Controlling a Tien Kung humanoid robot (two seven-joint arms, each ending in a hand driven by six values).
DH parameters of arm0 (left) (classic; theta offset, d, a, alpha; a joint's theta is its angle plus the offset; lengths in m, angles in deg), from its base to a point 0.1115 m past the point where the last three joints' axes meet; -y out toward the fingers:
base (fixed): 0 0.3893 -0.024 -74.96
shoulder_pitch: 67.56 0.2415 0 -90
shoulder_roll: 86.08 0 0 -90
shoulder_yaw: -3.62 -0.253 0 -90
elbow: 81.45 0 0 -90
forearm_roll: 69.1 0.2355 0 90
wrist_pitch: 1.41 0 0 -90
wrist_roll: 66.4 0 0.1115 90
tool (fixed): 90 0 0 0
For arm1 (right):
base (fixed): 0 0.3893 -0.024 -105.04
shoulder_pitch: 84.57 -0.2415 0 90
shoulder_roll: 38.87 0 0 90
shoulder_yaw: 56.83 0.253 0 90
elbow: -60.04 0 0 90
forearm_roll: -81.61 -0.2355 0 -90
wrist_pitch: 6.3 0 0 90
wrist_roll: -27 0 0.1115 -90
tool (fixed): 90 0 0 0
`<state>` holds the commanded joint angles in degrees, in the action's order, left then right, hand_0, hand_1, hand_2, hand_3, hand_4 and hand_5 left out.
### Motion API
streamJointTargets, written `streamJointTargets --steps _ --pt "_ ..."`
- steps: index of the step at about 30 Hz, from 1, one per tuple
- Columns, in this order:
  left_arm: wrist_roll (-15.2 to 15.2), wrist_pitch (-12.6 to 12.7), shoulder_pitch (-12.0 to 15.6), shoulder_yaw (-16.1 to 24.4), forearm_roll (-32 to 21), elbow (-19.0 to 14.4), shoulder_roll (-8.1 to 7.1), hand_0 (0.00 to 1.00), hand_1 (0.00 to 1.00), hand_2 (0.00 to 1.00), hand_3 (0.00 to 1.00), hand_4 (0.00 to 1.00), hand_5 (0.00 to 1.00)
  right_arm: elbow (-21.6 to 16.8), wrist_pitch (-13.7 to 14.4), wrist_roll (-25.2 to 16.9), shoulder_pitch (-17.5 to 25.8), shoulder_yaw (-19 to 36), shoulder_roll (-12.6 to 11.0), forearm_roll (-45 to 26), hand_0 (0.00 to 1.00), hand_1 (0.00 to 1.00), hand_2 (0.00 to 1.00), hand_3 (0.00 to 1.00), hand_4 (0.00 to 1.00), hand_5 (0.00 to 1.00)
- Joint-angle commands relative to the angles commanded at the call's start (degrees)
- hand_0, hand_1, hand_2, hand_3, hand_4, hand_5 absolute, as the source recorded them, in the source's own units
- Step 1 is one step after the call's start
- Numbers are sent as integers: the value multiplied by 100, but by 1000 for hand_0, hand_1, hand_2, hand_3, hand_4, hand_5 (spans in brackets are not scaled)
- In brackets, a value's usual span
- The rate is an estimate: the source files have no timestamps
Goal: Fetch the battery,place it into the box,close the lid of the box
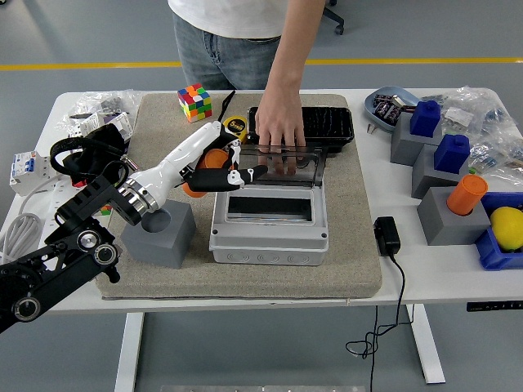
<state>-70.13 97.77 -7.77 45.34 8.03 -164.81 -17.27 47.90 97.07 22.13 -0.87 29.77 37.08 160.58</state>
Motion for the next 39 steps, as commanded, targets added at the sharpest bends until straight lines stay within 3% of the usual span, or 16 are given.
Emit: streamJointTargets --steps 7,12,17,23,27,39 --pt "-47 71 -151 -233 53 505 275 2 2 23 33 748 395 7 2 2 -29 -63 -25 -12 988 944 873 880 998 998" --pt "-45 94 -208 -312 107 662 388 2 2 23 34 746 396 7 4 2 -37 -116 -35 -38 988 944 873 879 998 998" --pt "-18 65 -206 -420 116 652 404 2 2 24 35 746 395 14 3 3 -27 -133 -33 -46 988 944 873 880 998 998" --pt "64 8 -206 -374 -28 380 328 2 2 24 35 743 396 31 2 6 -23 -121 -40 -35 988 943 873 879 998 998" --pt "18 76 -254 -361 -96 305 388 2 2 24 35 743 396 35 4 5 -34 -139 -47 -41 988 943 873 879 998 998" --pt "-299 171 -563 -745 -299 984 628 2 2 25 36 745 409 39 5 3 -65 -212 -51 -75 988 943 872 879 998 998"
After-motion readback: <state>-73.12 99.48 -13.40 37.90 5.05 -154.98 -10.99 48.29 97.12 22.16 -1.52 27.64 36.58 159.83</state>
